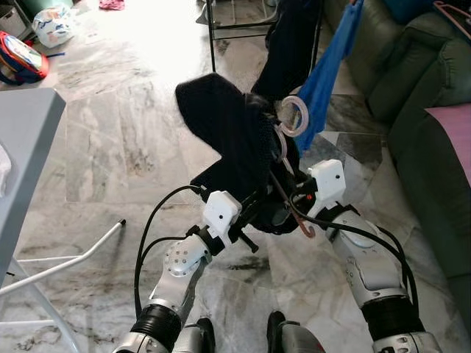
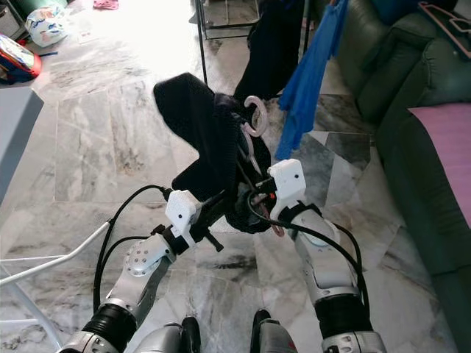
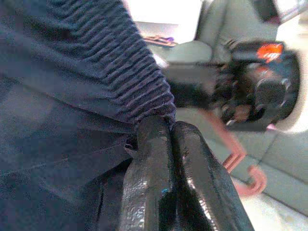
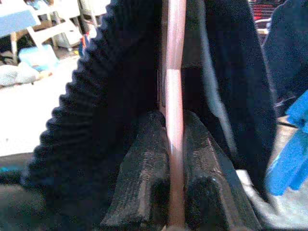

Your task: Hang hanger

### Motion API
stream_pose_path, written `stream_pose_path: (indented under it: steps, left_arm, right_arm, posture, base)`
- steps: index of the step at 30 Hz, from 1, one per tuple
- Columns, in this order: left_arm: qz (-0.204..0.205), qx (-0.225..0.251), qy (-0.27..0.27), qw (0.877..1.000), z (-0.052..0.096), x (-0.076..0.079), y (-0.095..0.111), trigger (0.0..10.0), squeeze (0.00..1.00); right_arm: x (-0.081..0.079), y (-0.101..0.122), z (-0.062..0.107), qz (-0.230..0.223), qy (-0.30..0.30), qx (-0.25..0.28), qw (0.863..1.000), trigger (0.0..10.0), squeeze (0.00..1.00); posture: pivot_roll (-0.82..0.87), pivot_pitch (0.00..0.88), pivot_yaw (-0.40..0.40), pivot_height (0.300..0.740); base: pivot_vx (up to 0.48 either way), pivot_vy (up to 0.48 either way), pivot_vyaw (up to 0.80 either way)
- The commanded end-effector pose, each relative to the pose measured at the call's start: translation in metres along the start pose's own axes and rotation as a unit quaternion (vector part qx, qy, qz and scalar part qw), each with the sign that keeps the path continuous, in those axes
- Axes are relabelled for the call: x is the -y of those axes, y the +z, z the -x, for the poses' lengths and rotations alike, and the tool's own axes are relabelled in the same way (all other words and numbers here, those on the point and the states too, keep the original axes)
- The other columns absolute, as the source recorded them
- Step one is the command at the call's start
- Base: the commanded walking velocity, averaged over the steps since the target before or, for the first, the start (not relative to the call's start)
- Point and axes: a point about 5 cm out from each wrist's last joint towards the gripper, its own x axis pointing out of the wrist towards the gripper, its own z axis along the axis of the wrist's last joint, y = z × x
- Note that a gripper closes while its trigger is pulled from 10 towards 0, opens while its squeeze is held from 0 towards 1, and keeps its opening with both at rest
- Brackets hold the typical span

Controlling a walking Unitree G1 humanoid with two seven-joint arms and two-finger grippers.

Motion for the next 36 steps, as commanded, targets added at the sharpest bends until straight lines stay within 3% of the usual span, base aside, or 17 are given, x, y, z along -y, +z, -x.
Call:
stream_pose_path:
  steps: [1, 7, 8, 9, 10, 11, 12, 13, 14, 15, 16, 28, 36]
  left_arm:
    - [0.006, 0.002, -0.023, 1.0, 0.002, 0.007, -0.001, 0.0, 0.0]
    - [-0.015, -0.006, -0.012, 1.0, 0.005, 0.002, -0.001, 0.0, 0.0]
    - [-0.019, -0.008, -0.011, 1.0, 0.005, 0.001, -0.001, 1.2, 0.0]
    - [-0.018, -0.014, -0.013, 1.0, 0.007, 0.0, -0.003, 3.3, 0.0]
    - [-0.027, -0.017, -0.013, 0.999, 0.008, -0.001, -0.003, 6.9, 0.15]
    - [-0.032, -0.017, -0.01, 0.999, 0.008, -0.002, -0.003, 5.9, 0.13]
    - [-0.035, -0.017, -0.008, 0.999, 0.008, -0.003, -0.002, 5.9, 0.13]
    - [-0.038, -0.018, -0.006, 0.999, 0.008, -0.003, -0.002, 8.2, 0.07]
    - [-0.038, -0.016, -0.003, 0.999, 0.008, -0.005, -0.001, 10.0, 0.35]
    - [-0.038, -0.016, -0.003, 0.999, 0.008, -0.005, -0.001, 10.0, 0.35]
    - [-0.034, -0.015, 0.003, 0.999, 0.007, -0.006, -0.001, 10.0, 1.0]
    - [-0.035, -0.007, -0.022, 0.999, 0.013, -0.006, 0.0, 10.0, 1.0]
    - [-0.05, -0.005, -0.036, 0.998, 0.02, -0.01, 0.004, 10.0, 1.0]
  right_arm:
    - [-0.011, 0.008, 0.0, -0.005, 0.027, 0.032, 0.999, 10.0, 0.0]
    - [-0.023, -0.001, 0.009, -0.022, 0.066, 0.018, 0.997, 10.0, 0.0]
    - [-0.023, -0.001, 0.01, -0.023, 0.067, 0.017, 0.997, 10.0, 0.0]
    - [-0.023, -0.003, 0.013, -0.025, 0.072, 0.014, 0.997, 10.0, 0.0]
    - [-0.021, -0.003, 0.016, -0.025, 0.072, 0.012, 0.997, 10.0, 0.0]
    - [-0.021, -0.003, 0.017, -0.026, 0.073, 0.012, 0.997, 10.0, 0.0]
    - [-0.021, -0.004, 0.018, -0.026, 0.073, 0.011, 0.997, 10.0, 0.0]
    - [-0.022, -0.004, 0.02, -0.029, 0.078, 0.009, 0.996, 10.0, 0.0]
    - [-0.024, -0.005, 0.023, -0.031, 0.087, 0.007, 0.996, 10.0, 0.0]
    - [-0.024, -0.005, 0.023, -0.031, 0.087, 0.007, 0.996, 10.0, 0.0]
    - [-0.026, -0.006, 0.025, -0.033, 0.094, 0.005, 0.995, 10.0, 0.0]
    - [-0.031, -0.009, 0.034, -0.033, 0.111, 0.0, 0.993, 10.0, 0.0]
    - [-0.029, -0.011, 0.038, -0.01, 0.109, -0.005, 0.994, 10.0, 0.0]
  posture:
    - [-0.02, 0.265, 0.031, 0.74]
    - [-0.02, 0.27, 0.032, 0.74]
    - [-0.02, 0.27, 0.033, 0.74]
    - [-0.02, 0.272, 0.035, 0.74]
    - [-0.03, 0.271, 0.035, 0.74]
    - [-0.03, 0.27, 0.035, 0.74]
    - [-0.03, 0.27, 0.035, 0.74]
    - [-0.03, 0.27, 0.036, 0.74]
    - [-0.03, 0.269, 0.035, 0.74]
    - [-0.03, 0.269, 0.035, 0.74]
    - [-0.03, 0.268, 0.035, 0.74]
    - [-0.03, 0.273, 0.038, 0.74]
    - [-0.04, 0.28, 0.04, 0.74]
  base:
    - [0.0, 0.0, 0.0]
    - [0.0, 0.0, 0.0]
    - [0.0, 0.0, 0.0]
    - [0.0, 0.0, 0.0]
    - [0.0, 0.0, 0.0]
    - [0.0, 0.0, 0.0]
    - [0.0, 0.0, 0.0]
    - [0.0, 0.0, 0.0]
    - [0.0, 0.0, 0.0]
    - [0.0, 0.0, 0.0]
    - [0.0, 0.0, 0.0]
    - [0.0, 0.0, 0.0]
    - [0.0, 0.0, 0.0]
